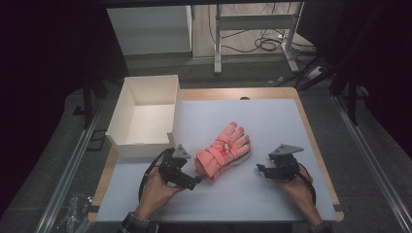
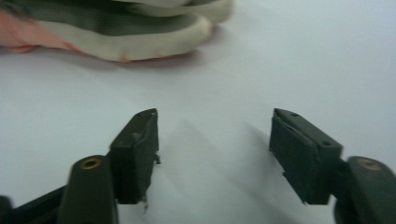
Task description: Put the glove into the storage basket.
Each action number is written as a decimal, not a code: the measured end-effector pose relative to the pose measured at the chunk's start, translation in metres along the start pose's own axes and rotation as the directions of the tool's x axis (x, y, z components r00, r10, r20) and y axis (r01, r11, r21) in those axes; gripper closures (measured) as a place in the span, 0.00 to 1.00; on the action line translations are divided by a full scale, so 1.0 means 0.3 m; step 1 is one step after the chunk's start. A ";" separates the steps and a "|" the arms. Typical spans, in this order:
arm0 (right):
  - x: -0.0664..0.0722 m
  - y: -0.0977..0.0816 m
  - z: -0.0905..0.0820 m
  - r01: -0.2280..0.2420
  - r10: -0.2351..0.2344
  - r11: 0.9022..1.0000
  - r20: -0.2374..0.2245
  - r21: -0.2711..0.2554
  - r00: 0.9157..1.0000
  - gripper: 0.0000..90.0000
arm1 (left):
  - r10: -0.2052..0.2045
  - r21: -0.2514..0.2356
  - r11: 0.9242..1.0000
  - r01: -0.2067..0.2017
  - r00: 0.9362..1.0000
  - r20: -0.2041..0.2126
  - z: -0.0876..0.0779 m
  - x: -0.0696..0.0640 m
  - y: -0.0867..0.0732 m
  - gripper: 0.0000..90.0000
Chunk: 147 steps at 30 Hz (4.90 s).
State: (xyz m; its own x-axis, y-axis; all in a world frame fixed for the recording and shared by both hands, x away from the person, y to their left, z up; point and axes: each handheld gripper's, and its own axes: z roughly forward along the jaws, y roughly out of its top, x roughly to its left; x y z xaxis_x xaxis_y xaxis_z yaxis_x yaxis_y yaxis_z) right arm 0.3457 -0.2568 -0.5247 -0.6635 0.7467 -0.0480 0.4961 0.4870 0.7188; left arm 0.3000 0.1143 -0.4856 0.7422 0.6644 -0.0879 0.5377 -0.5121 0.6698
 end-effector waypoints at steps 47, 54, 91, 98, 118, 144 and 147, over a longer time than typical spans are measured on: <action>-0.095 -0.037 -0.008 -0.060 0.060 0.998 0.060 -0.005 0.996 0.21 | 0.105 0.236 0.966 -0.107 0.994 0.022 0.347 -0.044 0.200 0.17; -0.095 -0.037 -0.008 -0.060 0.060 0.998 0.060 -0.006 0.996 0.21 | 0.099 0.230 0.968 -0.102 0.995 0.026 0.321 -0.054 0.211 0.41; -0.095 -0.038 -0.008 -0.060 0.060 0.998 0.061 -0.006 0.996 0.21 | -0.046 0.158 0.986 0.056 0.997 -0.066 0.172 0.067 0.376 0.45; -0.094 -0.038 -0.008 -0.060 0.061 0.998 0.060 -0.006 0.996 0.21 | -0.064 0.153 0.985 0.078 0.993 -0.096 0.132 0.101 0.444 0.45; -0.094 -0.039 -0.007 -0.060 0.061 0.998 0.060 -0.007 0.996 0.21 | -0.154 0.129 0.975 0.182 0.967 -0.202 0.009 0.216 0.555 0.44; -0.095 -0.039 -0.007 -0.058 0.059 0.998 0.062 -0.009 0.996 0.21 | -0.328 0.028 0.931 0.363 0.871 -0.366 -0.215 0.437 0.483 0.44; -0.095 -0.039 -0.007 -0.058 0.059 0.998 0.062 -0.008 0.996 0.21 | -0.352 0.020 0.921 0.388 0.855 -0.381 -0.231 0.467 0.457 0.44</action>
State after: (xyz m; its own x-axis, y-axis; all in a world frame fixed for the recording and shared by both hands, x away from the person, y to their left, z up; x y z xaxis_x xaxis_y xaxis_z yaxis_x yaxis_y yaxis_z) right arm 0.3577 -0.2846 -0.5303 -0.5975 0.8004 -0.0484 0.5292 0.4390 0.7261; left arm 0.4499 0.1749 -0.3549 0.2929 0.9556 -0.0305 0.7915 -0.2244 0.5685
